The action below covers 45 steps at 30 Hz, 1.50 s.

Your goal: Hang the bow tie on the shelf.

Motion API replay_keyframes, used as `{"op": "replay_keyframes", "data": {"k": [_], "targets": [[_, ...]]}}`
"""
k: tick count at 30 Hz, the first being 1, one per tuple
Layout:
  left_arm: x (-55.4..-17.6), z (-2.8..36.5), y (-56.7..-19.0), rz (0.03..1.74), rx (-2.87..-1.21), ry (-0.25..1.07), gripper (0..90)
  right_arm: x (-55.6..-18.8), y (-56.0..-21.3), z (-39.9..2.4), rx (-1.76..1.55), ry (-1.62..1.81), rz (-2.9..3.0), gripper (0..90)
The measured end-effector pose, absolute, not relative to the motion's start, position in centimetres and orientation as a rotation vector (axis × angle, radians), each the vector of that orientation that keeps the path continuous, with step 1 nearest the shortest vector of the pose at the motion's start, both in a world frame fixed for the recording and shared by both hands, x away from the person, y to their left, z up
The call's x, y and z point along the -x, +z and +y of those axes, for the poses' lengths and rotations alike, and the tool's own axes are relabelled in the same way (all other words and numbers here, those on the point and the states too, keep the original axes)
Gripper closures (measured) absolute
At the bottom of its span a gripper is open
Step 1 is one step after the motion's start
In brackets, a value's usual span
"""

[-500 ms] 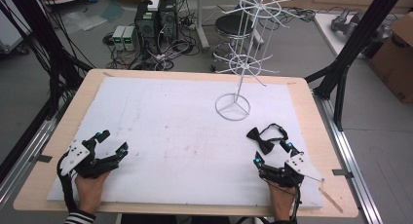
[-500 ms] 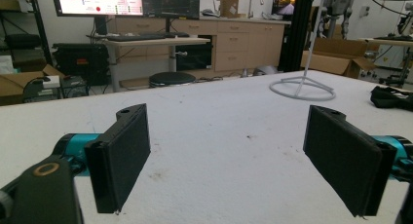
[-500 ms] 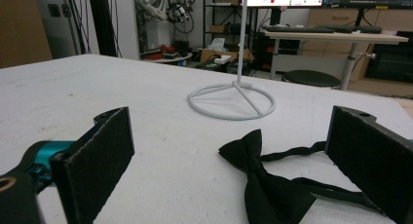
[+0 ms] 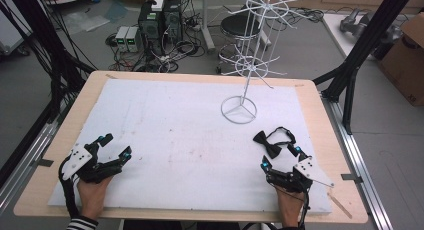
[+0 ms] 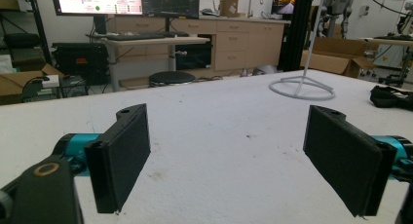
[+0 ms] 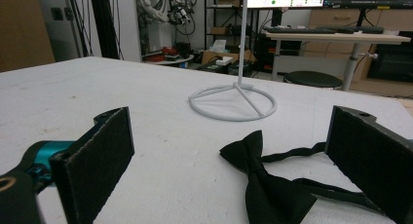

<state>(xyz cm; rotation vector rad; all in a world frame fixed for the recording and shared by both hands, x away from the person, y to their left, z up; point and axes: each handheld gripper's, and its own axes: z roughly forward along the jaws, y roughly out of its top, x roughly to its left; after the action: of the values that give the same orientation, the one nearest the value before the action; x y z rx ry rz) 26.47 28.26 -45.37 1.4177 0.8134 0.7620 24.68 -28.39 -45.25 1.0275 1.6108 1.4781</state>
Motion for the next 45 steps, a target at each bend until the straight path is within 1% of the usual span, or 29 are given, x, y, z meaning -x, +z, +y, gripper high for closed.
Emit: {"op": "replay_keyframes", "data": {"k": [24, 37, 42, 45], "targets": [[-26.5, 28.3, -45.4, 0.82, -1.414, 0.76, 17.6, -25.1, -45.0, -28.2, -1.03, 1.454, 1.671, 2.7], [-26.5, 28.3, -45.4, 0.818, -1.412, 0.758, 17.6, -26.0, -42.1, -29.6, -1.073, 1.362, 1.764, 2.7], [-26.5, 28.3, -45.4, 0.817, -1.414, 0.76, 17.6, -27.1, -40.9, -30.4, -1.142, 1.364, 1.835, 4.4], [-26.5, 28.3, -45.4, 0.818, -1.412, 0.76, 17.6, -28.3, -40.3, -30.3, -1.161, 1.285, 1.967, 4.9]]}}
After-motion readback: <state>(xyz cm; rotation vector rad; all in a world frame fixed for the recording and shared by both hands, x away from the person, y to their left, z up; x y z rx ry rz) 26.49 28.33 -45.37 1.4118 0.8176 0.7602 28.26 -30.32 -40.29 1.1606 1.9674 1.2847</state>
